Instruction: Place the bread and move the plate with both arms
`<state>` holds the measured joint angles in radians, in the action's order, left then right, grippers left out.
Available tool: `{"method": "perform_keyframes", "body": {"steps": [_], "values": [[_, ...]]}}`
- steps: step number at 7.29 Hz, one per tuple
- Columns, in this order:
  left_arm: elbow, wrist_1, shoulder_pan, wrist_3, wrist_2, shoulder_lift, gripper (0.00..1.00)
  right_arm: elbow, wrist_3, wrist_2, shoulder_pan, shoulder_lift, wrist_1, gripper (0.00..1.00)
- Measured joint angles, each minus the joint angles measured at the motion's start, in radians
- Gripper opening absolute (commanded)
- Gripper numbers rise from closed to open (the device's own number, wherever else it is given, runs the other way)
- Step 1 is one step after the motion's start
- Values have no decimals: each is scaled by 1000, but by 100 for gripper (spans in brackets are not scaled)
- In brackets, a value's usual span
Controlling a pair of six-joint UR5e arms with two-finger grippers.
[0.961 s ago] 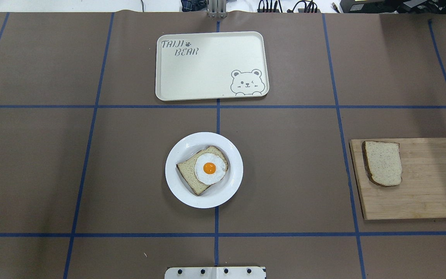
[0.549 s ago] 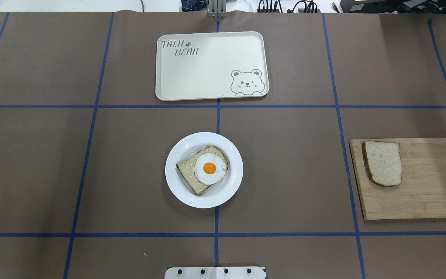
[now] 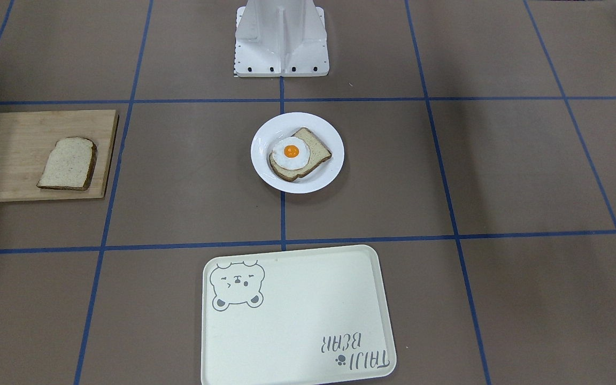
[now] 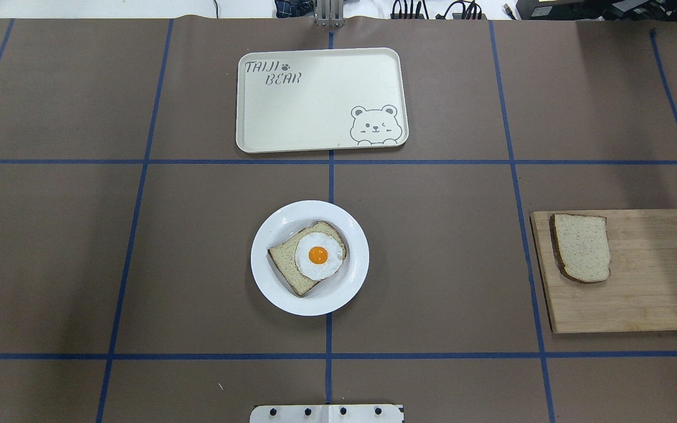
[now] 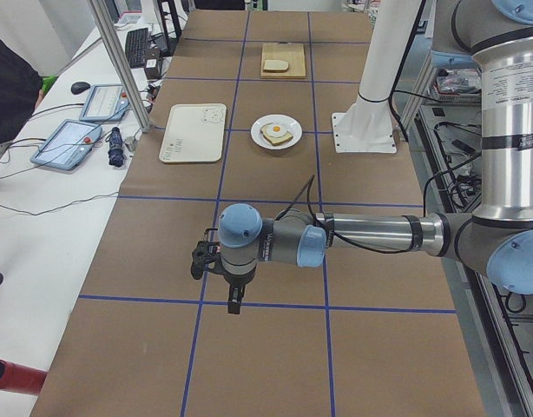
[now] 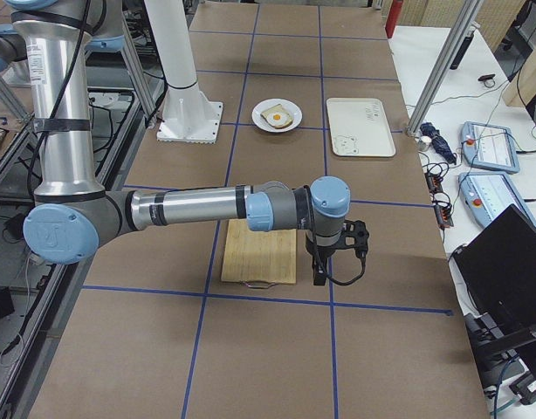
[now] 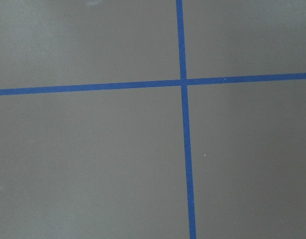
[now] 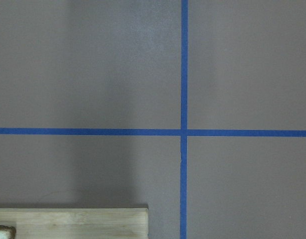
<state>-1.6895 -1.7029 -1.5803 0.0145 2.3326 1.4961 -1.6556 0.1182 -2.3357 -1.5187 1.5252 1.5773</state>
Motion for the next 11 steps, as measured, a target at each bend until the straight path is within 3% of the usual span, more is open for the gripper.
{"method": "perform_keyframes", "body": {"steps": [4, 6, 8, 11], "values": [[13, -54, 7, 12, -14, 34, 99, -26, 11, -8, 48, -14, -3, 100], [13, -154, 33, 225, -10, 34, 99, -72, 96, -11, 127, -29, -28, 100], [16, -319, 107, 531, -13, 30, 99, -78, 357, -19, 216, -17, -205, 100], [16, -376, 144, 651, -9, 33, 99, -58, 738, -62, 359, 55, -563, 99]]}}
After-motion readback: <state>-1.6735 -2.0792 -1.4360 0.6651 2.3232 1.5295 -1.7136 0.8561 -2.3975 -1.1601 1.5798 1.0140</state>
